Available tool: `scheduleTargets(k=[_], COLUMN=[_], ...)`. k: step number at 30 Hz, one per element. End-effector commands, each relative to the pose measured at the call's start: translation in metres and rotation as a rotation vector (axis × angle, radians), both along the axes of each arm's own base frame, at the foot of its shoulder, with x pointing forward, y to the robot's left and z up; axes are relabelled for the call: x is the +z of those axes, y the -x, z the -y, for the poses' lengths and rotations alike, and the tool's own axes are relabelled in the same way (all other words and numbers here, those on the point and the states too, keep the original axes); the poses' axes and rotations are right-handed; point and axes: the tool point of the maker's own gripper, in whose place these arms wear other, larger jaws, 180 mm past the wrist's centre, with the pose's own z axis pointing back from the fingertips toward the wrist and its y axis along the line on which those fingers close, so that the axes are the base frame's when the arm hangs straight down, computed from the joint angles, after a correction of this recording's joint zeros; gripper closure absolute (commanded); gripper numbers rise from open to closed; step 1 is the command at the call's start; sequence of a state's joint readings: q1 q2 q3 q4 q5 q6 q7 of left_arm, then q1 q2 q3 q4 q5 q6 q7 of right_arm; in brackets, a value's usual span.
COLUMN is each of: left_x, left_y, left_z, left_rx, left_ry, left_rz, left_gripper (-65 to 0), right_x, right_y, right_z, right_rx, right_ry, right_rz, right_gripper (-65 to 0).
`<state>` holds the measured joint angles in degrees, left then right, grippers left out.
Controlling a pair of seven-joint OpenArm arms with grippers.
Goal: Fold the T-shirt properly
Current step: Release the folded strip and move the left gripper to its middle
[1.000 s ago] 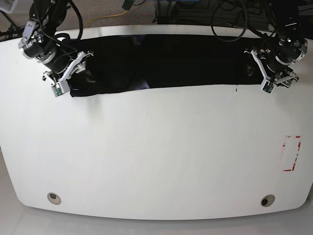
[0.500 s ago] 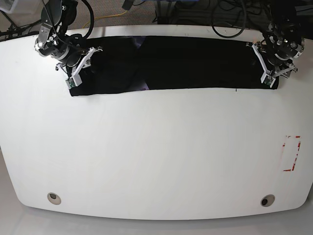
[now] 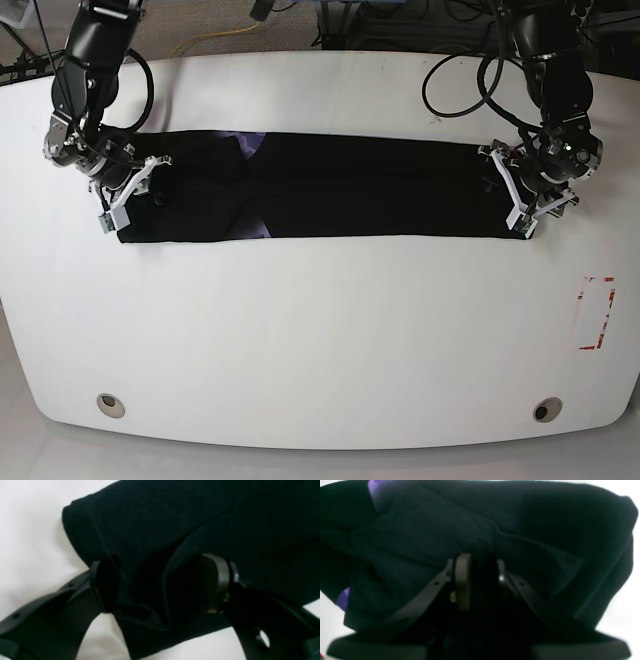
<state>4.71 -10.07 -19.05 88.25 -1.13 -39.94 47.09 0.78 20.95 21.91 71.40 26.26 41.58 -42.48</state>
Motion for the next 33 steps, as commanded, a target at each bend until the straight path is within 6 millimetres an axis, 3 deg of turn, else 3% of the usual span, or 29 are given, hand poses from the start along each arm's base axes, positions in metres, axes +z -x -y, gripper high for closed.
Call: scheduleTargets(k=[1,6,12,21,26,33], left_x=[0.018,0.060,0.085,0.038,0.032,0.003], left_y=[-0.010,-0.019,-0.018,-0.013,-0.020,-0.008], left_z=[-0.004,-0.011,-0.032,-0.036,-0.033,-0.030], left_rx=[0.009,0.078,0.191,0.279,0.293,0.328], left_ry=[0.005,0.118,0.270,0.397,0.429,0.475], left_rz=[0.042,0.152,0.245,0.118,0.106,0.015], left_gripper=[-44.4,-45.3,-51.0,-51.5,-51.5,-51.2], right_x=[-0.001,0.008,0.008,0.006,0.006,0.007], right_y=[-0.004,-0.016,-0.016,-0.016,-0.016,-0.016], right_z=[0.014,0.013,0.009,0.003,0.002,0.003], right_rx=[0.006,0.018,0.020,0.021,0.021,0.019], right_ry=[0.083,0.092,0.082,0.067,0.065,0.065], right_rz=[-0.045,-0.019,-0.016,-0.017,-0.017,-0.015], right_gripper=[-13.2,-13.2,-13.2,-13.2,-13.2,-13.0])
